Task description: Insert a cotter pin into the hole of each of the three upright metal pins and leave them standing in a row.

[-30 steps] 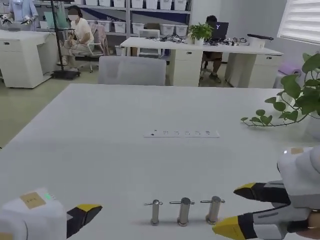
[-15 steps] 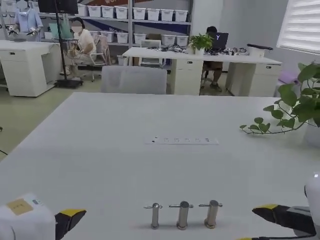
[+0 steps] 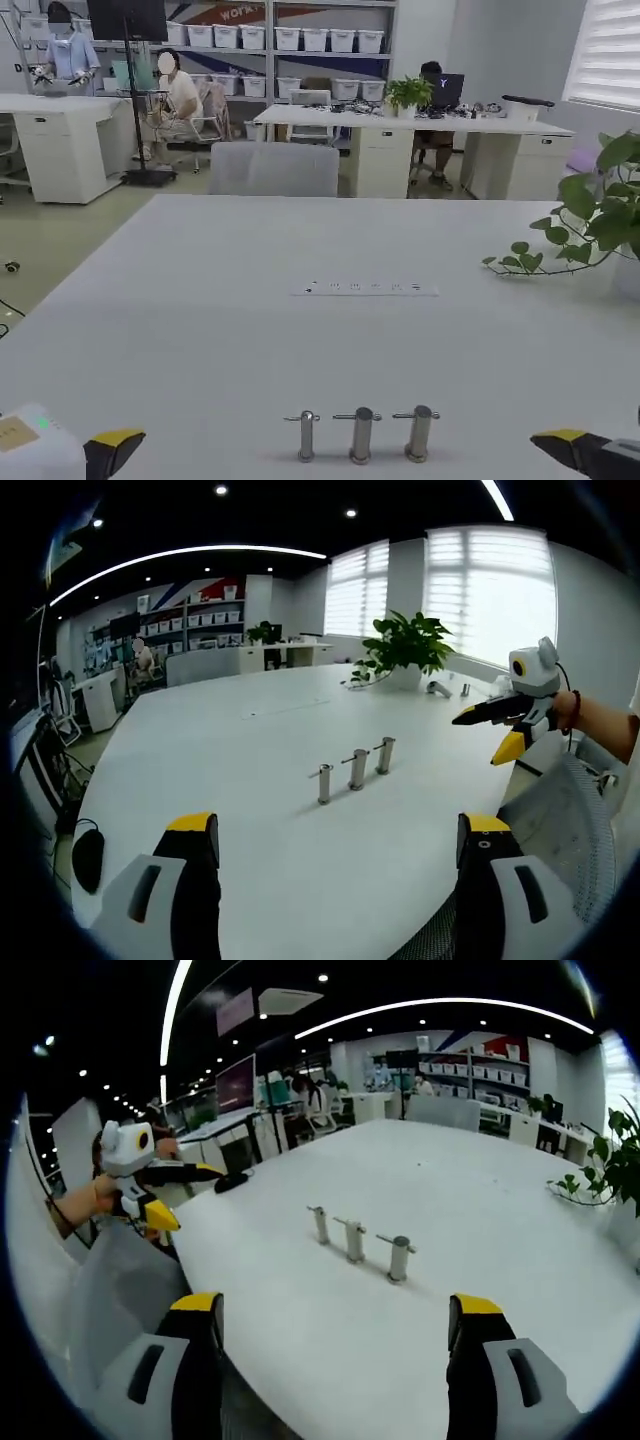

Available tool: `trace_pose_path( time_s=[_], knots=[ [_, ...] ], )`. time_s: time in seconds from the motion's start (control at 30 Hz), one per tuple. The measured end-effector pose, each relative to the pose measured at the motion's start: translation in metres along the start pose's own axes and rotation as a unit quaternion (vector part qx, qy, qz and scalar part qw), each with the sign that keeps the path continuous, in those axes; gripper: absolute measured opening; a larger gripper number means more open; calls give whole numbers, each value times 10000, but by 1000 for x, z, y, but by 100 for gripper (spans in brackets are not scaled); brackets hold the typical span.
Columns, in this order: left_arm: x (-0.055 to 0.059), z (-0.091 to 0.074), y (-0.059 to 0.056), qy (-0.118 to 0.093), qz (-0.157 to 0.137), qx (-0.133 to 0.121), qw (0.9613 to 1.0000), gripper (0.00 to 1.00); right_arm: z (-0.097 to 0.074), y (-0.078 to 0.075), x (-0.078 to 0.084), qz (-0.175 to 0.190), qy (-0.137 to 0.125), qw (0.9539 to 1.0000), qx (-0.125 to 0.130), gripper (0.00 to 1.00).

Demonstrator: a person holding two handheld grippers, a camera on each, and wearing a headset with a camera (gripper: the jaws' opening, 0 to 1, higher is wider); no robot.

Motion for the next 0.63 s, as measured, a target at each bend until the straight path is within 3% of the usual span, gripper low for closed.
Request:
trace_pose_path(
  time_s=[0.17,0.3,0.63],
  knots=[
    [0,-2,-2,-43,42,-41,10000,99,-2,-2,-1,19,-68,9999,137,100],
    [2,-3,-4,84,206,-24,9998,99,-3,-2,1,59,-74,9998,185,100],
    [8,-3,-3,225,203,-30,9995,99,-8,1,13,3,68,9997,226,100]
  ],
)
Point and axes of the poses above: the centre of the closed fingertips' face, and the gripper's own axes: z roughly forward along the fingers, y roughly to its left, x roughly out of its underside, the point moved 8 cm from there along -z, roughly backward along the fingers, and after that the axes turned 3 degrees about -y, right-handed, at the moved point
